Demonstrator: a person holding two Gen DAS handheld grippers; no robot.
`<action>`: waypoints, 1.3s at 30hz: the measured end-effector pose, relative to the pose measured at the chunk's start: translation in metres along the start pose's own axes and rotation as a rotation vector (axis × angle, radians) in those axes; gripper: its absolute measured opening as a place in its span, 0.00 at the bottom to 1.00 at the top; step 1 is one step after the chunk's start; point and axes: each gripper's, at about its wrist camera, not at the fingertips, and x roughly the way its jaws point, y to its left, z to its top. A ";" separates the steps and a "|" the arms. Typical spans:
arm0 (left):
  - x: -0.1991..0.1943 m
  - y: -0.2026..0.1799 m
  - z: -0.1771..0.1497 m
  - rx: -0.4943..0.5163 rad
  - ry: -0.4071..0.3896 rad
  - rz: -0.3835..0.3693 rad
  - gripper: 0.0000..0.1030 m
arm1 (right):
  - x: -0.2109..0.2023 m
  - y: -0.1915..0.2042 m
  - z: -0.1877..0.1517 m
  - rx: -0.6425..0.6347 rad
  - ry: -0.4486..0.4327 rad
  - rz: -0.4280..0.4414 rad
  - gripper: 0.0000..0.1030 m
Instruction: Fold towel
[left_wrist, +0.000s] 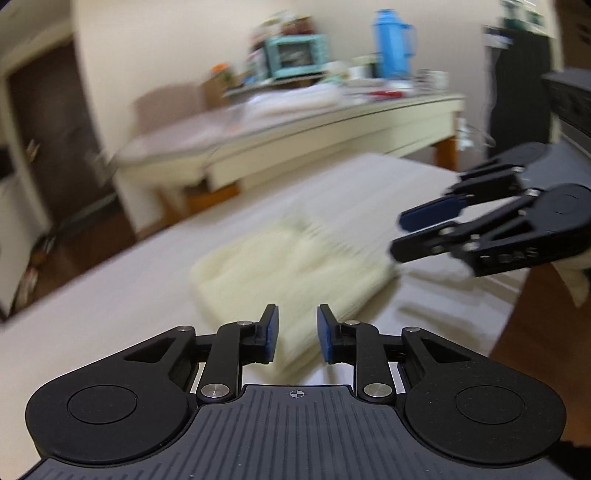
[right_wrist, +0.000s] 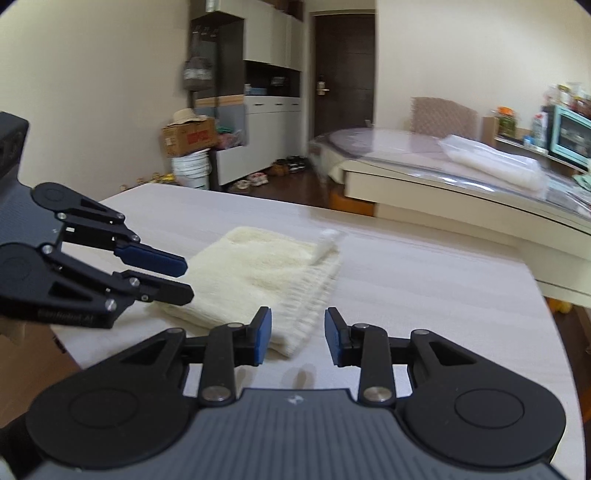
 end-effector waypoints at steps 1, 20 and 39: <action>0.001 0.003 -0.002 -0.010 0.008 0.005 0.21 | 0.004 0.003 0.002 -0.010 0.002 0.009 0.34; 0.006 0.001 -0.003 -0.038 0.023 0.024 0.19 | 0.027 0.014 -0.005 -0.085 0.065 -0.025 0.41; 0.001 0.018 0.009 -0.117 0.001 0.046 0.34 | 0.016 0.014 0.009 -0.028 0.007 -0.051 0.39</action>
